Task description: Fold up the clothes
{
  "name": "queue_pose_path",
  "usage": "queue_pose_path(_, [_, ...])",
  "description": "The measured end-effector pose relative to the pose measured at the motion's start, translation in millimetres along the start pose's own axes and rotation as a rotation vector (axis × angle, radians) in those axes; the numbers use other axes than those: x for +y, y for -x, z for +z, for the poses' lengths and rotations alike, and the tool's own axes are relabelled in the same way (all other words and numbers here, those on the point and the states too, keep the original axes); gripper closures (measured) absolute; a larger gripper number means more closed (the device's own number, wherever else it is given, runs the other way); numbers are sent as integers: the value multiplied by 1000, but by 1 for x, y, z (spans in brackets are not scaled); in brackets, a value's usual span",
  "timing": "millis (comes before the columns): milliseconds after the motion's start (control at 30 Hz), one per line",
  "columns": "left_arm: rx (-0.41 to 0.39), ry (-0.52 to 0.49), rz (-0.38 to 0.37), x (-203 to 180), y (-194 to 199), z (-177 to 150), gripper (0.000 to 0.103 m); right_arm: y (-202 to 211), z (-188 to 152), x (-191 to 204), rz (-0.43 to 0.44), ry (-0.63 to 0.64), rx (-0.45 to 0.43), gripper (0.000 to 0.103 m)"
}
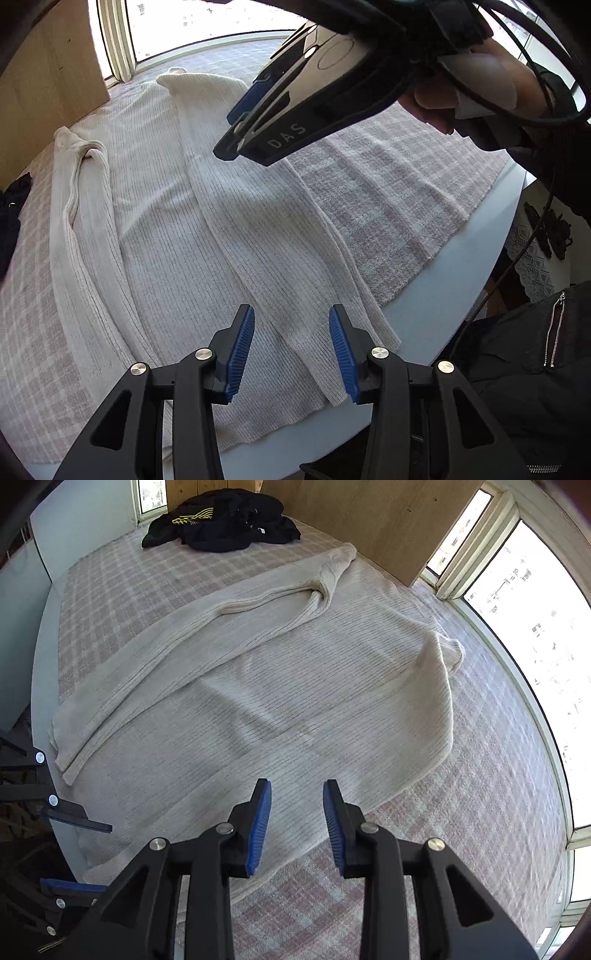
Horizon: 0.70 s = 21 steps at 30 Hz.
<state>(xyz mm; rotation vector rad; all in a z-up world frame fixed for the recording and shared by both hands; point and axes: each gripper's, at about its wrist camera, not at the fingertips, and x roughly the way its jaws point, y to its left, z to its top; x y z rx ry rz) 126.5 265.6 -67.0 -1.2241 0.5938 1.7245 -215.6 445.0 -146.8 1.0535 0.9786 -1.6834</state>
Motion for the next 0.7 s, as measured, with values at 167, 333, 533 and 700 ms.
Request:
queue_pose_path(167, [18,14,-23,2,-17,12,63,-41,4,-7,121,27,77,66])
queue_pose_path(333, [101,-10,10,-1,-43,16,63,-14,14,-64,257,-42,27,66])
queue_pose_path(533, [121,13,-2,0,-50,19,57,-30,41,-208,79,-252,0,66])
queue_pose_path(700, [132,45,-21,4,-52,21,54,-42,57,-213,110,-209,23,66])
